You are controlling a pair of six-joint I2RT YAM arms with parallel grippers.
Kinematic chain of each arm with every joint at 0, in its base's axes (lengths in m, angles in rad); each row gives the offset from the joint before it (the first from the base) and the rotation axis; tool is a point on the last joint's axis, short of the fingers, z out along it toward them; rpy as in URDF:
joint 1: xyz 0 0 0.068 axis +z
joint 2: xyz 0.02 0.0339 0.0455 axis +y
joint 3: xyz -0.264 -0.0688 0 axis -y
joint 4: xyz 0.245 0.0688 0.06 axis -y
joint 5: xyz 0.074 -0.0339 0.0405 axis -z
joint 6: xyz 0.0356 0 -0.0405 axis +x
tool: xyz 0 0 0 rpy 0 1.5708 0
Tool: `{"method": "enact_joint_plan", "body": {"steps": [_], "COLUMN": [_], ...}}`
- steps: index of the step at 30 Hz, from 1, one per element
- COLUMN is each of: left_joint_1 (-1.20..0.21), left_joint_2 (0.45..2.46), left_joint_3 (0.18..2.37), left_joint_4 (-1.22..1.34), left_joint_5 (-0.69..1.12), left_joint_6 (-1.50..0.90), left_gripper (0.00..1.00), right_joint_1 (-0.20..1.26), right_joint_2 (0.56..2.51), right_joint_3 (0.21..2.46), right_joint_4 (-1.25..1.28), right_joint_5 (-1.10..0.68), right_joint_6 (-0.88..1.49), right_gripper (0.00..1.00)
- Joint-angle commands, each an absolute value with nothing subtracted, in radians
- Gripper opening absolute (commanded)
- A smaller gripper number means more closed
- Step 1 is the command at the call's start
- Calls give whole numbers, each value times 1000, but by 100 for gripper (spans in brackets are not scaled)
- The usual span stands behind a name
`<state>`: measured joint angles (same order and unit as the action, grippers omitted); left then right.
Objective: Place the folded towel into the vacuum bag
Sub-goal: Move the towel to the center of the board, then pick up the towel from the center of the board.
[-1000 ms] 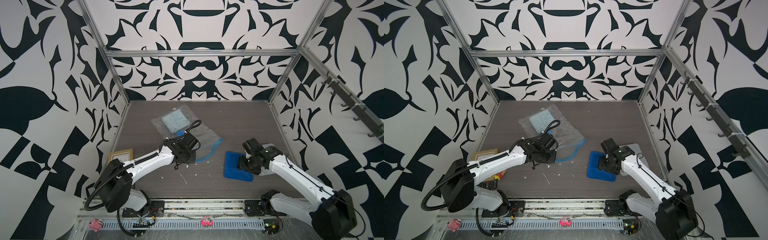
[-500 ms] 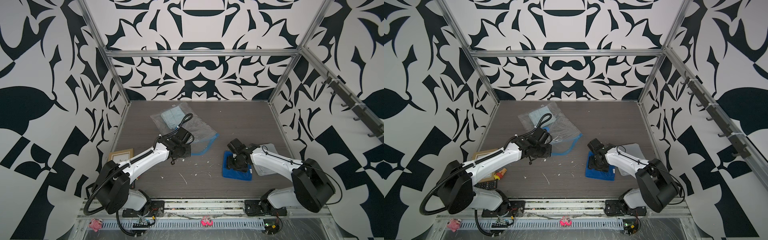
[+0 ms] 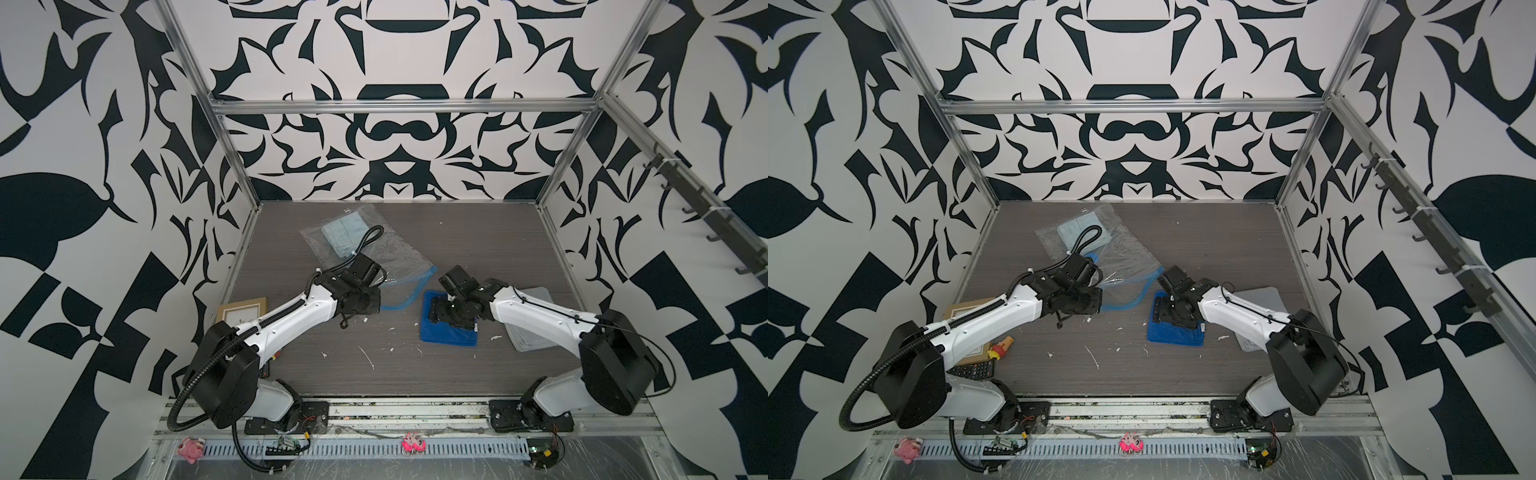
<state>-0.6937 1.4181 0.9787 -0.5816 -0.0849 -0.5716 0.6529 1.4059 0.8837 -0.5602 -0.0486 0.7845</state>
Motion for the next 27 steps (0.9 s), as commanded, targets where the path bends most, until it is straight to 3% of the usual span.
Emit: {"method": "enact_joint_plan", "body": {"steps": [1,6,11,15,27], "left_joint_1": [-689,-689,-689,-691,-690], "left_joint_2": [1415,1411,1417,1420,1433], "left_joint_3": [991,994,1003,1003,1003], "left_joint_4": [-590,-592,-594,-595,-593], "left_joint_5": [-69,-56,-42,-33,-25], "left_joint_6": [-557,-542,-537,-547,-558], "left_gripper": [0,0,0,0,0], "right_joint_1": [605,471,378,360,357], "right_joint_2": [1272,1173,1207,1274,1441], "right_joint_3": [908,848,797,773,738], "right_joint_4": [-690,-712,-649,-571,-512], "right_joint_5": [23,-46,-147,-222,-227], "right_joint_6": [731,606,530,522,500], "right_gripper": [90,95,96,97,94]}}
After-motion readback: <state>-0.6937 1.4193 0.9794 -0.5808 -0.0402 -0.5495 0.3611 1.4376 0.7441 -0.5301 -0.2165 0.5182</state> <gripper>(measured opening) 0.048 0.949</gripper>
